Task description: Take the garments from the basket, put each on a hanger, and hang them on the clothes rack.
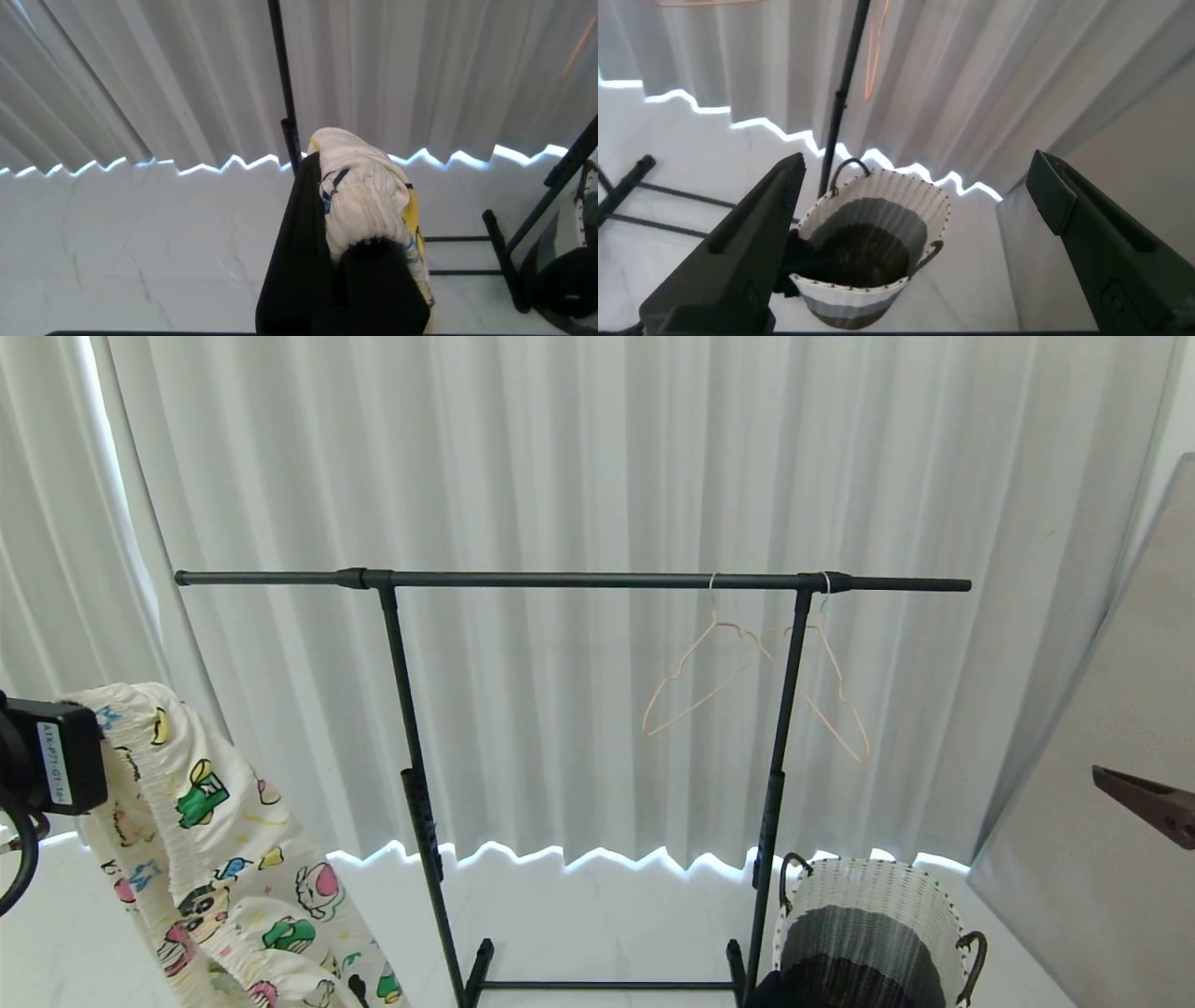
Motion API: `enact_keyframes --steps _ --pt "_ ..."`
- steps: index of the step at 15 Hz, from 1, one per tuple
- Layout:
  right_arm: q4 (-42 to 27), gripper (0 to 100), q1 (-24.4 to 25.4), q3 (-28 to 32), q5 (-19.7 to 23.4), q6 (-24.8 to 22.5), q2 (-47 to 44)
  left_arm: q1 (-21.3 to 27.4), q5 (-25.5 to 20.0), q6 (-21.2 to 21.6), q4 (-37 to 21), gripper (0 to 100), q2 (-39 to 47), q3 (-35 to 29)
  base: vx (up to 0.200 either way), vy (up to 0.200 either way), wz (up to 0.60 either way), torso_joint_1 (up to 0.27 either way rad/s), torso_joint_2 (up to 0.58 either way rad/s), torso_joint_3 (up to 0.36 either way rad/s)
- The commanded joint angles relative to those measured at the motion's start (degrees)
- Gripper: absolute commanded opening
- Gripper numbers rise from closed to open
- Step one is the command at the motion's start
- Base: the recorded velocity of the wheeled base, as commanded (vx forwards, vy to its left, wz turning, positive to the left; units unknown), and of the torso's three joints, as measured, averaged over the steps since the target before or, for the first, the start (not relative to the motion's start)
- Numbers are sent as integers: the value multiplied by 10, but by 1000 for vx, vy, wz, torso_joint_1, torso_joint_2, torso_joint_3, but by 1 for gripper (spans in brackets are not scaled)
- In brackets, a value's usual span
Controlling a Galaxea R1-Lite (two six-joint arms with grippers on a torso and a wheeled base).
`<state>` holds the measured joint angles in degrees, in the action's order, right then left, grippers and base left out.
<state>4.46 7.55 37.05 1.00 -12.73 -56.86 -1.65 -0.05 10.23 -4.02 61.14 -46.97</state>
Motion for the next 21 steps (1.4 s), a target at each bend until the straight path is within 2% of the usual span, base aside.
enact_keyframes --steps 1,4,8,10,11,21 --pt "10 100 0 3 7 3 -12 0 0 0 0 0 0 1 0 0 0 0 0 0" --pt "98 100 0 3 10 28 -46 0 0 0 0 0 -1 1 0 0 0 0 0 0" --pt "102 100 0 3 11 50 -47 0 0 -1 0 0 -2 1 0 0 0 0 0 0" --pt "102 100 0 3 12 92 -52 0 0 -1 0 0 -1 0 0 0 0 0 0 0" --pt "101 100 -1 3 12 97 -56 0 0 -1 0 0 -1 0 0 0 0 0 0 0" --pt "101 100 -3 9 19 97 -90 0 0 -2 0 0 -8 1 200 0 0 2 1 3"
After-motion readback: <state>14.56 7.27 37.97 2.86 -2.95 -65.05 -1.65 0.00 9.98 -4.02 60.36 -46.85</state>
